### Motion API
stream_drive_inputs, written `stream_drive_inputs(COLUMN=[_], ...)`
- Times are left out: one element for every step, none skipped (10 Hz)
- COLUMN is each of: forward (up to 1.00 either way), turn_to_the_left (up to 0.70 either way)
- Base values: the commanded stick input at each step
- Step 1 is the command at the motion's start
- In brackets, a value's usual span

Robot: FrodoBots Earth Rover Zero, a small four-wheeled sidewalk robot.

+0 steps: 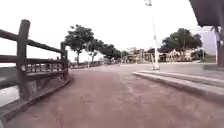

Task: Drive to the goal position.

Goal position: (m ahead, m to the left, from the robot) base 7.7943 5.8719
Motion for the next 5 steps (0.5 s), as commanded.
stream_drive_inputs(forward=[1.00,1.00,1.00,1.00,1.00], turn_to_the_left=[0.02,0.24,0.33,0.00,0.00])
